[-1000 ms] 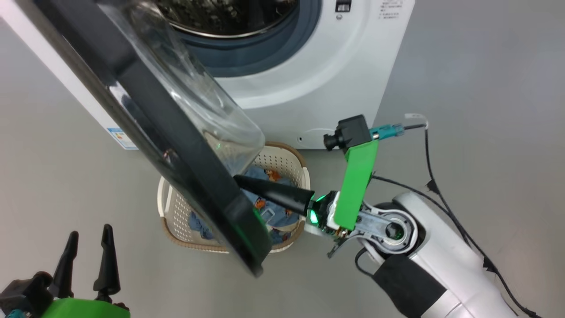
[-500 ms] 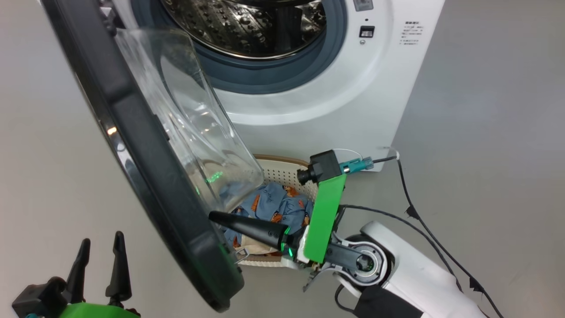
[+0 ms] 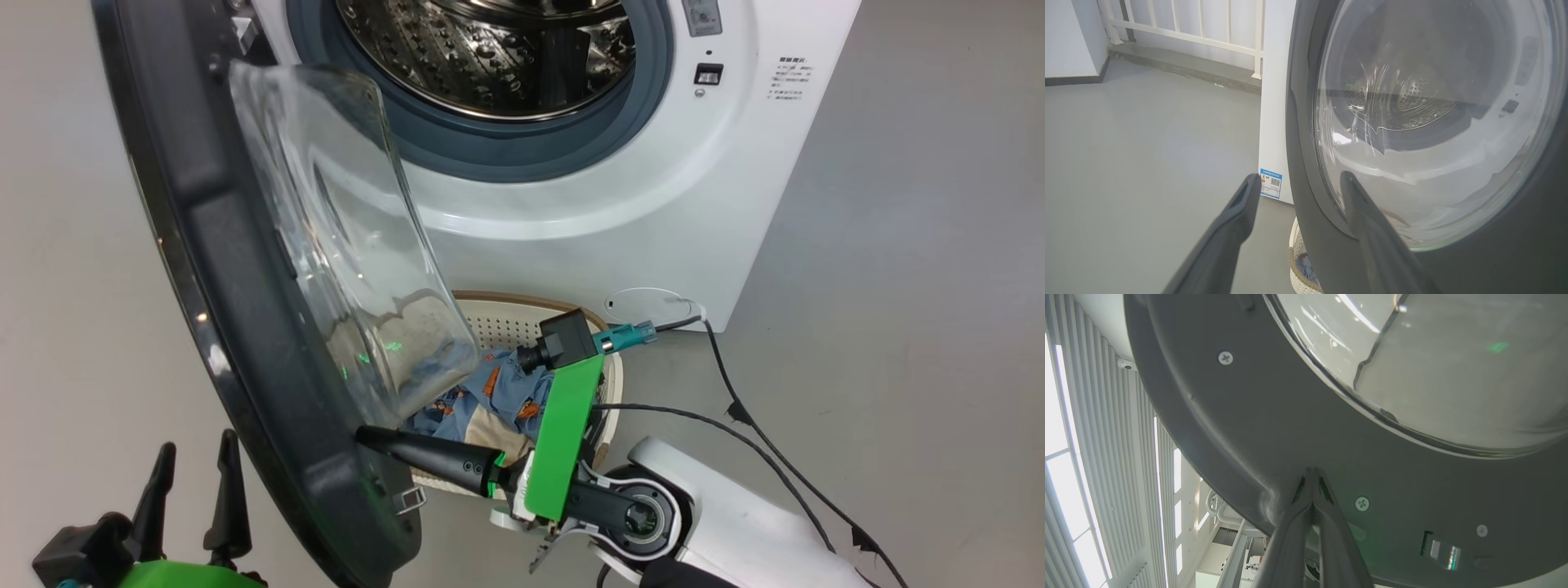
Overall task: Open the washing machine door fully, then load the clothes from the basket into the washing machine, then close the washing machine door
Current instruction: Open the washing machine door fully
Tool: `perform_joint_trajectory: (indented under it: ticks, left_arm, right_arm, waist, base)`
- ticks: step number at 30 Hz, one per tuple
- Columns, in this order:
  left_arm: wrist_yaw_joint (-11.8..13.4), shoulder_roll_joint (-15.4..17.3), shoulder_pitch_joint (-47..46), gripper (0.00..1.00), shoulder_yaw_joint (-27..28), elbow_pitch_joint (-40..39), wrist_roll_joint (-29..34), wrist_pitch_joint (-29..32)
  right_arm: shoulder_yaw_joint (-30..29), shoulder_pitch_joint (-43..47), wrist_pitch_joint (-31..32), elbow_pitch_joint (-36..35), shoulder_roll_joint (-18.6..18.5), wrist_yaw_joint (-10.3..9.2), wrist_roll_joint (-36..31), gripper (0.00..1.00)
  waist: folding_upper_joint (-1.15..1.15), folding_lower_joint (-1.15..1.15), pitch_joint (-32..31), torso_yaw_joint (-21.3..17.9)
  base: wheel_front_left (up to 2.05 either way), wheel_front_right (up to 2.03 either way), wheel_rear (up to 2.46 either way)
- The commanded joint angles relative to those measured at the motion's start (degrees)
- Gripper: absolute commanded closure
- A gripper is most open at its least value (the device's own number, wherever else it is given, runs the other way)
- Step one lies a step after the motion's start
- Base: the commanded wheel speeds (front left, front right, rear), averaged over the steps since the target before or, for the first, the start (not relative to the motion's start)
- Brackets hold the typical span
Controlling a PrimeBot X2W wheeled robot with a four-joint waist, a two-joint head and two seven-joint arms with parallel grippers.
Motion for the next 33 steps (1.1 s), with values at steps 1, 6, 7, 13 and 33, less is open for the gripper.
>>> perform_joint_trajectory:
  ticks: [1,6,7,13,33]
  left_arm:
    - [-0.09,0.96,0.19,0.00,2.15,-1.17,0.63,-0.37]
    - [-0.09,1.35,0.57,0.00,3.22,-1.18,0.53,-0.37]
    - [-0.09,1.39,0.71,0.00,3.56,-1.24,0.53,-0.37]
    - [-0.09,1.47,1.80,0.00,5.47,-1.49,1.25,-0.37]
    - [-0.09,1.77,6.53,0.00,10.21,-3.14,2.93,-0.37]
  right_arm:
    - [0.60,-0.47,-0.74,-1.65,2.26,0.17,0.51,1.00]
    - [-0.33,-0.30,-3.18,-2.32,2.26,0.17,-1.83,1.00]
    - [-0.66,-0.11,-4.00,-2.51,2.26,0.17,-2.78,0.96]
    - [-2.58,1.50,-10.83,-3.14,1.85,0.17,-11.77,0.03]
    - [-26.62,18.20,-32.82,-3.37,-10.47,0.17,-56.73,0.00]
  waist:
    - [0.00,0.00,-0.21,-0.15]
    - [0.00,0.00,-0.63,-1.14]
    - [0.00,0.00,-0.75,-1.47]
    - [0.00,0.00,-1.85,-3.27]
    - [0.00,0.00,-4.76,-8.49]
  base:
    - [0.00,0.00,0.00]
    - [0.00,0.00,0.00]
    - [0.00,0.00,0.00]
    - [0.00,0.00,0.00]
    - [0.00,0.00,0.00]
